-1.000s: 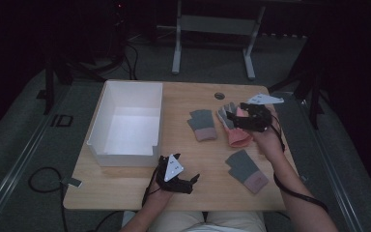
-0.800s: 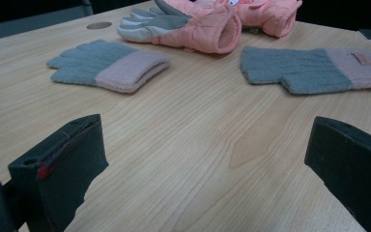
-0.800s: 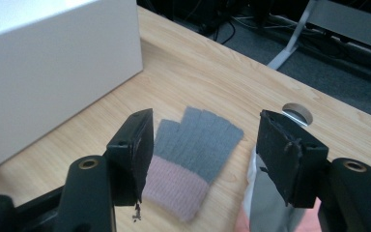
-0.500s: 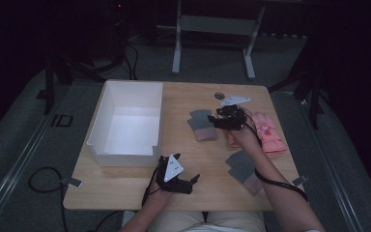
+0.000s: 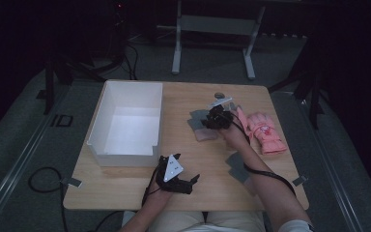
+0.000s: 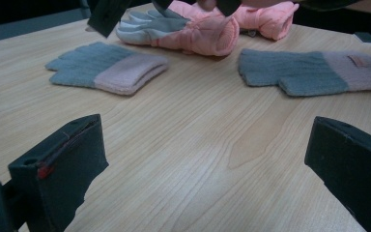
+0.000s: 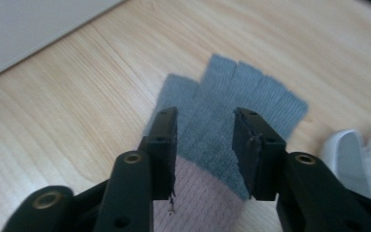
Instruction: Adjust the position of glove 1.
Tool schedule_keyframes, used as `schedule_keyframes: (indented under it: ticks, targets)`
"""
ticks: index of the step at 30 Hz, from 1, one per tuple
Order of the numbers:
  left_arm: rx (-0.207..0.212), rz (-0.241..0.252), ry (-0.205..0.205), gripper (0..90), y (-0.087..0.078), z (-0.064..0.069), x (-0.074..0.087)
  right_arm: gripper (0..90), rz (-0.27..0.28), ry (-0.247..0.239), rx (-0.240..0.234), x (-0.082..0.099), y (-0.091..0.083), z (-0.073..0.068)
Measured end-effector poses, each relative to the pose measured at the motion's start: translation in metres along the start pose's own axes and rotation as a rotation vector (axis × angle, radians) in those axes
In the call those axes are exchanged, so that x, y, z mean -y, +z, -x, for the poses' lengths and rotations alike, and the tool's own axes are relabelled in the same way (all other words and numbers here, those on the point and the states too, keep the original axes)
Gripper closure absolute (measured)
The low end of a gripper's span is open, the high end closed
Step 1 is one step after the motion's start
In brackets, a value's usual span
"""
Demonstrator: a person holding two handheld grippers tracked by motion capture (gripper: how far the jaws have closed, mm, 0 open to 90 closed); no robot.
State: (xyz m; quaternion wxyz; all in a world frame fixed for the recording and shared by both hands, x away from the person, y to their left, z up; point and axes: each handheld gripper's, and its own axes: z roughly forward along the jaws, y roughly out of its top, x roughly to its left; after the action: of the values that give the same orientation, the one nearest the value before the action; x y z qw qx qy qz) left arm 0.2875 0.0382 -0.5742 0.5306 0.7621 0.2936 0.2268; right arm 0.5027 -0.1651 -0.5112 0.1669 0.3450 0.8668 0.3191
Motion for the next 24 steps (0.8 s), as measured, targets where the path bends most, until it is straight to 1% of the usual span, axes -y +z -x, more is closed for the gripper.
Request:
schedule_keyframes:
  ticks: [3, 4, 6, 8, 11, 12, 13, 14, 15, 17, 18, 19, 20, 22, 24]
  targets:
    - [0.001, 0.002, -0.001, 0.5, 0.0, 0.0, 0.0, 62.5, -0.028, 0.013, 0.003, 0.0, 0.01, 0.005]
    - [0.0, 0.003, -0.002, 0.5, 0.0, 0.0, 0.0, 62.5, -0.028, 0.017, 0.002, 0.0, 0.014, 0.006]
    - [0.001, 0.001, -0.002, 0.5, 0.0, 0.0, 0.0, 62.3, -0.043, 0.012, 0.008, 0.0, 0.019, 0.008]
    - [0.002, 0.002, -0.001, 0.5, 0.0, 0.0, 0.0, 62.2, -0.048, 0.014, 0.013, -0.001, 0.024, 0.01]
    - [0.002, 0.003, -0.001, 0.5, 0.0, 0.0, 0.0, 61.6, -0.057, 0.021, 0.008, -0.002, 0.028, 0.012]
    - [0.001, 0.001, -0.001, 0.5, 0.0, 0.0, 0.0, 61.1, -0.082, 0.028, 0.01, -0.001, 0.033, 0.013]
    - [0.001, 0.001, -0.001, 0.5, 0.0, 0.0, 0.0, 61.1, -0.091, 0.032, 0.011, -0.001, 0.034, 0.013]
    - [0.002, 0.003, 0.001, 0.5, 0.0, 0.0, 0.0, 62.3, -0.12, 0.026, 0.007, 0.001, 0.039, 0.013]
    - [0.001, 0.003, 0.001, 0.5, 0.0, 0.0, 0.0, 62.8, -0.12, 0.024, 0.004, 0.002, 0.041, 0.013]
    - [0.001, 0.001, 0.003, 0.5, 0.0, 0.0, 0.0, 67.4, -0.117, 0.033, -0.005, 0.002, 0.042, 0.014]
    - [0.001, 0.001, 0.003, 0.5, 0.0, 0.0, 0.0, 67.4, -0.124, 0.036, -0.001, 0.001, 0.042, 0.014]
    - [0.001, 0.002, 0.003, 0.5, 0.0, 0.0, 0.0, 73.8, -0.132, 0.034, 0.0, 0.0, 0.042, 0.014]
    - [0.001, 0.002, 0.003, 0.5, 0.0, 0.0, 0.0, 75.8, -0.141, 0.034, -0.003, -0.001, 0.042, 0.014]
    - [0.002, 0.0, 0.0, 0.5, 0.0, 0.0, 0.0, 78.0, -0.16, 0.053, -0.009, -0.003, 0.043, 0.013]
    - [0.002, 0.0, -0.001, 0.5, 0.0, 0.0, 0.0, 82.5, -0.167, 0.076, -0.003, -0.005, 0.043, 0.012]
